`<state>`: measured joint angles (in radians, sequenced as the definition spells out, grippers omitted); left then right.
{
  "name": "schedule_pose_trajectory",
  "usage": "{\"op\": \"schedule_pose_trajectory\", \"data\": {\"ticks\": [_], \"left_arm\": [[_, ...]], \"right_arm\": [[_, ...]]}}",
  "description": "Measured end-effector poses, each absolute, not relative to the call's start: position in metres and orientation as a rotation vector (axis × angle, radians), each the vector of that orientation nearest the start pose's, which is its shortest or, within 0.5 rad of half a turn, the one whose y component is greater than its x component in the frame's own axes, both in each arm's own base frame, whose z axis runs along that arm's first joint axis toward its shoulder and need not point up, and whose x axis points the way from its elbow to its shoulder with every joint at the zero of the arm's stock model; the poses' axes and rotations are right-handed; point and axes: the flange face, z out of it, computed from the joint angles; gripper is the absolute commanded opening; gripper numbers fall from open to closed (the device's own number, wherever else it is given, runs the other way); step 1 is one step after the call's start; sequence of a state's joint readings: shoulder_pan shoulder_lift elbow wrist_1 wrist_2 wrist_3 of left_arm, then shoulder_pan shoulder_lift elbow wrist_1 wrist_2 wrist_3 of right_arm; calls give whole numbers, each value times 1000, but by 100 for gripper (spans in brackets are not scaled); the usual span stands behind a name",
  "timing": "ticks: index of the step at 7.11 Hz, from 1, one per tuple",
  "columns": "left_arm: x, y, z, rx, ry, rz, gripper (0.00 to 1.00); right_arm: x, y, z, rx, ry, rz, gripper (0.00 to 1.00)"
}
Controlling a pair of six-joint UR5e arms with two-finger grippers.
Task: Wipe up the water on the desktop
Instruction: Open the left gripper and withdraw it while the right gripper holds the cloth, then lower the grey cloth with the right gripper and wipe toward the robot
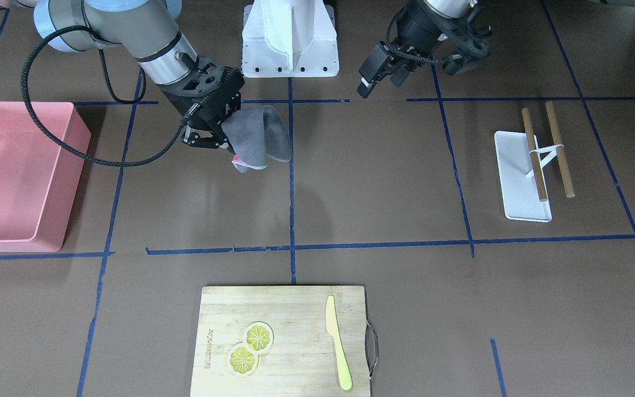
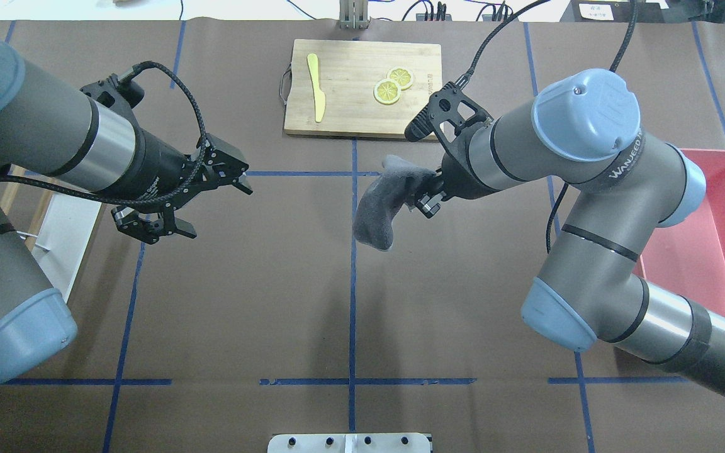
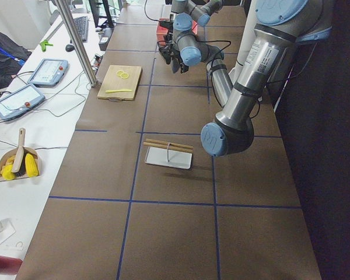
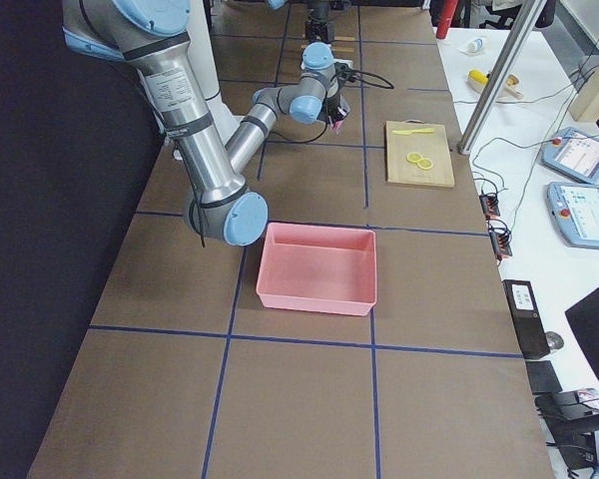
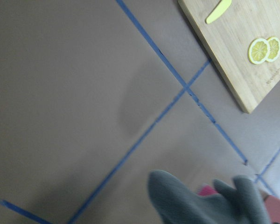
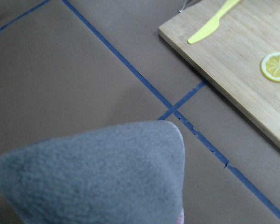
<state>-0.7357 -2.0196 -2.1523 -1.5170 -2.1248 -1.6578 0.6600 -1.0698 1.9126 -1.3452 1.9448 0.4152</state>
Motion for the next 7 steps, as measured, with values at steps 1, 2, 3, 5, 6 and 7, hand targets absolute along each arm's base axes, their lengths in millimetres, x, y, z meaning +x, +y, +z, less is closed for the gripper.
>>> {"op": "schedule_pose_trajectory", "data": {"ticks": [1,2,3,5,6,7], "left_arm": [[318,-408,198,-115,987,-346,100],[303,-412,230,-54,920,-217,100],[282,-418,265,1,864,-99,100],[226,-430,331,70,769,68,100],[183,-435,368,98,722,129,100],[140,-439,401,108,694,169,100]], "right_arm": [[-406,-443,206,570,-925,-569,0],[-402,-446,213,517,-913,-513,0],[-396,-449,220,471,-887,-470,0],[-379,-458,233,359,-853,-308,0],[-373,-458,237,293,-861,-178,0],[-370,-457,241,247,-864,-92,0]]}}
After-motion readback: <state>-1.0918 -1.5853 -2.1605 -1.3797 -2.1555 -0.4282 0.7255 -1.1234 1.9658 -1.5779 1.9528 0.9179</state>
